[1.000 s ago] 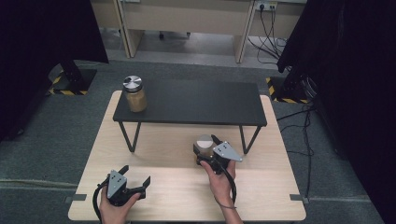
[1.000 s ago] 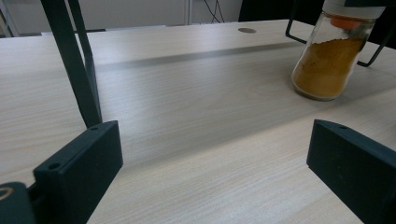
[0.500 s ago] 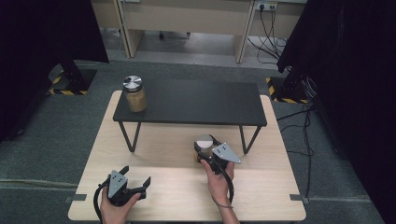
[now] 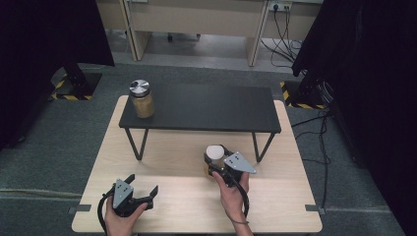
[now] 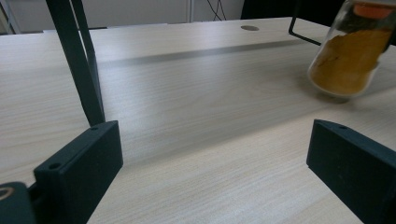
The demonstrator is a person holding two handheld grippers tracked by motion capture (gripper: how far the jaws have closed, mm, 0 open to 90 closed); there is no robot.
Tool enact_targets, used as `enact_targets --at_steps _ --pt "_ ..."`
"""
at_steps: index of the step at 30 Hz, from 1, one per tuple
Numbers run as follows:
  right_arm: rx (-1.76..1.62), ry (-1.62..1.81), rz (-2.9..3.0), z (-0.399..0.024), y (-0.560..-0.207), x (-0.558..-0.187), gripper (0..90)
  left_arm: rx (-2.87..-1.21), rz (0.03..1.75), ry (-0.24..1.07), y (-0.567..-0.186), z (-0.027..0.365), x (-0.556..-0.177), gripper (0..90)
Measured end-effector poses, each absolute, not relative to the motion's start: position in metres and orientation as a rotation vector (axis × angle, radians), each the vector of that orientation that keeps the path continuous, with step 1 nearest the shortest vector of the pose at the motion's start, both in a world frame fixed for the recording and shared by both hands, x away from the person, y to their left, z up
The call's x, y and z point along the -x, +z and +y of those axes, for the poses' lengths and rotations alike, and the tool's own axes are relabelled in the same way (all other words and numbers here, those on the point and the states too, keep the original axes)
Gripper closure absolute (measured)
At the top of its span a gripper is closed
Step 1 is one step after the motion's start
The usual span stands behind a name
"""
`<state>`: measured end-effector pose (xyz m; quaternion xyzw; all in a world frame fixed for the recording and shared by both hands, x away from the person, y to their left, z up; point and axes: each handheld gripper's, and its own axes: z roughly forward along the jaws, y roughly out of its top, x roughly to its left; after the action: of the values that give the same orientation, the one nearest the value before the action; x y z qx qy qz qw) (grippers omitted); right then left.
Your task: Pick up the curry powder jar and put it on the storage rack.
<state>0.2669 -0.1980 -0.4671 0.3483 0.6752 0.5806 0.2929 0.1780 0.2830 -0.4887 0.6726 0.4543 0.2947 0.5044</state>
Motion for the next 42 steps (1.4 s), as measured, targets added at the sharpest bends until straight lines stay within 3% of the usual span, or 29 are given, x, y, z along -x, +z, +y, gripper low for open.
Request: enact_targets --at_steps 21,42 --pt "-0.889 1.603 1.749 -0.241 -0.422 -0.213 33.9 -1.618 1.098 0.718 -0.488 0.283 -0.177 2.9" --pt "-0.879 1.575 1.702 -0.271 -0.378 -0.191 33.9 -1.619 1.102 0.715 -0.488 0.282 -0.176 2.9"
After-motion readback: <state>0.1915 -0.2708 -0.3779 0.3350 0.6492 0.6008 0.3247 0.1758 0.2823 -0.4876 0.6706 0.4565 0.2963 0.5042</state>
